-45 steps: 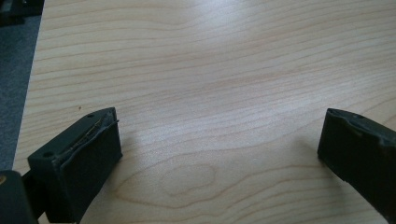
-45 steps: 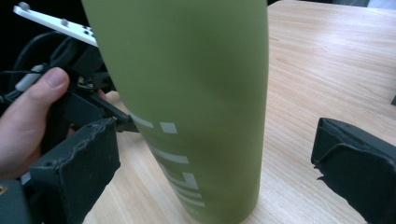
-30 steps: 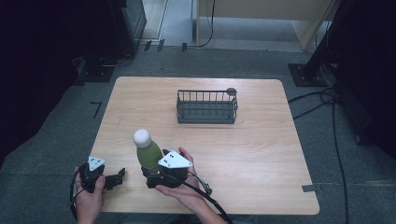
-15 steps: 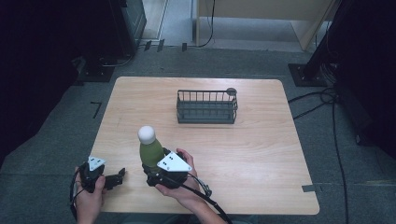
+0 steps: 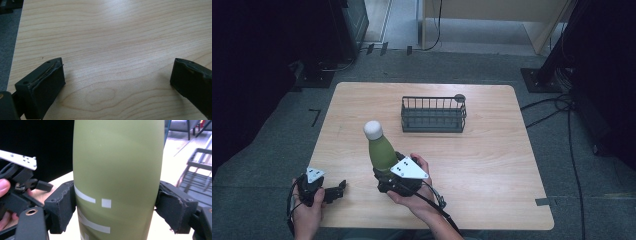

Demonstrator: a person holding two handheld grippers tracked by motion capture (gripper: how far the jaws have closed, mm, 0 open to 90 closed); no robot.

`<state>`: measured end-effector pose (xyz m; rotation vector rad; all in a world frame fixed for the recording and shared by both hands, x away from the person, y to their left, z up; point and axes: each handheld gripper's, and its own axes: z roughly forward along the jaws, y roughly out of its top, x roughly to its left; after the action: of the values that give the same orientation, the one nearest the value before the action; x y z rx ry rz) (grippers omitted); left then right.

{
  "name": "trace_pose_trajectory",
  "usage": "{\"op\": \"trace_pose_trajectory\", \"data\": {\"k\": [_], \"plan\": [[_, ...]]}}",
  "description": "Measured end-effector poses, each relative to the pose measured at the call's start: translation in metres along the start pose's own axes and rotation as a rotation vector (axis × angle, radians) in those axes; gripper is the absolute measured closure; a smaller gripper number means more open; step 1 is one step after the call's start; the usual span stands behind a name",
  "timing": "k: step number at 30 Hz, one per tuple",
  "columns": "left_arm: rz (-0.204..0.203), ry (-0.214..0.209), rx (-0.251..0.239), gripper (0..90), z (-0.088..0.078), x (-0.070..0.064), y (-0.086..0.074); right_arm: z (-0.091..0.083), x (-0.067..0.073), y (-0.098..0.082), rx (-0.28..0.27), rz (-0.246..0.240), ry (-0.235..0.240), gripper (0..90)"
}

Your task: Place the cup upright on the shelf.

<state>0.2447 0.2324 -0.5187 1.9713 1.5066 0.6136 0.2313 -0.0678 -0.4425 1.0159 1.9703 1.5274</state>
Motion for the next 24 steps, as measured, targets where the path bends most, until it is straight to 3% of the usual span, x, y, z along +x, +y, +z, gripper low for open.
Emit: {"op": "trace_pose_trajectory", "data": {"k": [5,24], "plan": [[0.0,0.0,0.0,0.0,0.0,0.0,0.0,-0.006,-0.015,0.004,-0.013,0.021,-0.03,20.9],[0.001,0.0,0.002,0.0,0.0,0.0,0.0,-0.018,-0.036,0.006,-0.047,0.046,-0.083,21.0]]}}
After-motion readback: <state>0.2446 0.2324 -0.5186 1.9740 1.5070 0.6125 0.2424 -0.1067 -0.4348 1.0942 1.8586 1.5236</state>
